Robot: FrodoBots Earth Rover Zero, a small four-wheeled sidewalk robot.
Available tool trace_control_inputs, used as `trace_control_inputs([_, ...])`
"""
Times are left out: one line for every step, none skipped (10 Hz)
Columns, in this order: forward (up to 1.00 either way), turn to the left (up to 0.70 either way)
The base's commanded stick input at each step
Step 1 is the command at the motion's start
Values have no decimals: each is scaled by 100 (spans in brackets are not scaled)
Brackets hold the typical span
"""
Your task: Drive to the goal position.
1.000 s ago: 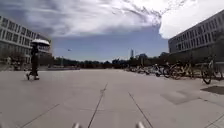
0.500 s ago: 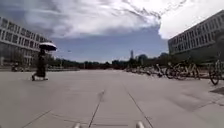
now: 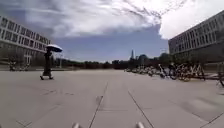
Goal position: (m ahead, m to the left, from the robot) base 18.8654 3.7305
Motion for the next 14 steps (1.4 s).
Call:
trace_control_inputs([70, 1])
trace_control_inputs([70, 0])
trace_control_inputs([70, 0])
trace_control_inputs([70, 0])
trace_control_inputs([70, 0])
trace_control_inputs([70, 0])
trace_control_inputs([70, 0])
trace_control_inputs([70, 0])
trace_control_inputs([70, 0])
trace_control_inputs([70, 0])
trace_control_inputs([70, 0])
trace_control_inputs([70, 0])
trace_control_inputs([70, 0])
trace_control_inputs([70, 0])
